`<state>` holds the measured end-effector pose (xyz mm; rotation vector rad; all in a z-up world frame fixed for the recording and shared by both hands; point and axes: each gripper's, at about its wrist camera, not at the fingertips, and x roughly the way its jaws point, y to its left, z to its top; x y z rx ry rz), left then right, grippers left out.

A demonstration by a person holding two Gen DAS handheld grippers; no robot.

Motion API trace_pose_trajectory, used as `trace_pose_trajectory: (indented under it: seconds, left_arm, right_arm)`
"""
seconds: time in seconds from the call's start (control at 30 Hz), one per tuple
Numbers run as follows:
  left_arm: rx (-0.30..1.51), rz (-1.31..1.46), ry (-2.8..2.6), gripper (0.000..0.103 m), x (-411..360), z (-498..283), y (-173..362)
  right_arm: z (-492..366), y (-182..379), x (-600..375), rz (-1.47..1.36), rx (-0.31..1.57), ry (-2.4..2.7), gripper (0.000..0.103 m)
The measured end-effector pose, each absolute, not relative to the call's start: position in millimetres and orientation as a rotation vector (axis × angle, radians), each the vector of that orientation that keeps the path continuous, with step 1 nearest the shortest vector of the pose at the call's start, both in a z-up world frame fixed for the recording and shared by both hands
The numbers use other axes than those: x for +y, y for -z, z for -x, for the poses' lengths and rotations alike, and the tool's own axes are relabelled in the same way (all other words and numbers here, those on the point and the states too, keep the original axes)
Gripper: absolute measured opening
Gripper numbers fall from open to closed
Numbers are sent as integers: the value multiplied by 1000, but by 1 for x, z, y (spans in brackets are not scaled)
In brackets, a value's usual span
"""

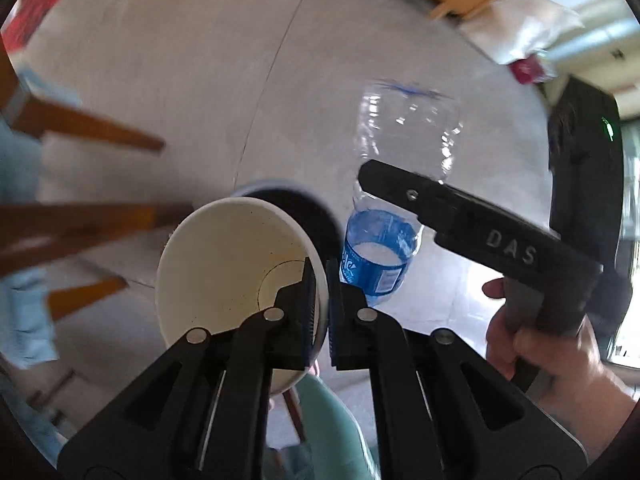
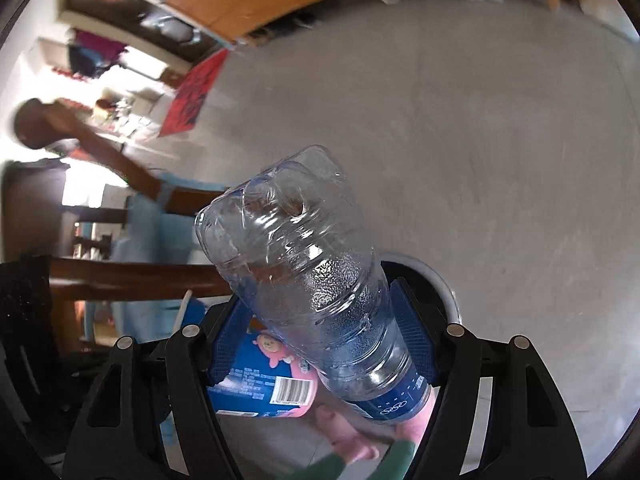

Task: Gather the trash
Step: 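Carry cup and bottle over the grey bin and open both tools to drop them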

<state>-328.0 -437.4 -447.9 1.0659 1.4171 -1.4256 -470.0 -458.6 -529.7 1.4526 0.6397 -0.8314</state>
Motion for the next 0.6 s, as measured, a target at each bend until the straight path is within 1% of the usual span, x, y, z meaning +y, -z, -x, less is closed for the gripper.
trace_pose_trajectory:
  seconds: [0.03, 0.13, 0.2, 0.27, 0.3, 0.33, 0.37, 0.4, 0.43, 0.47, 0.6]
  left_arm:
    - [1432, -1075, 1388, 4, -438, 325, 475]
    - [1505, -1057, 1296, 4, -439, 317, 540]
    - [1502, -1086, 1272, 4, -434, 318, 576]
    - [1477, -1147, 1266, 4, -430, 321, 600]
    - [1494, -1177, 1265, 4, -426, 324, 616]
    - [1522, -1202, 1262, 9, -423, 327, 628]
    - [1545, -1220, 1264, 31, -417, 326, 637]
    - [1518, -1247, 1256, 53, -418, 328, 640]
    - [1457, -1297, 1212, 61, -416, 330, 639]
    - [1414, -1309, 1213, 67, -425, 336, 634]
    - [1448, -1295, 1192, 67, -415, 334, 619]
  right_arm:
    - [467, 564, -454, -1496, 629, 831, 69]
    - [455, 616, -453, -1514, 643, 831, 70]
    - [447, 643, -451, -1523, 642, 813, 71]
    - [437, 666, -445, -1518, 676, 792, 72]
    - [434, 673, -442, -1519, 700, 785, 73]
    - [428, 680, -437, -1504, 753, 782, 74]
    - [426, 684, -436, -1493, 786, 778, 75]
    - [425, 684, -433, -1485, 809, 775, 75]
    - [425, 685, -430, -1477, 834, 768, 75]
    - [427, 684, -428, -1470, 865, 765, 76]
    - [444, 664, -423, -1443, 905, 752, 76]
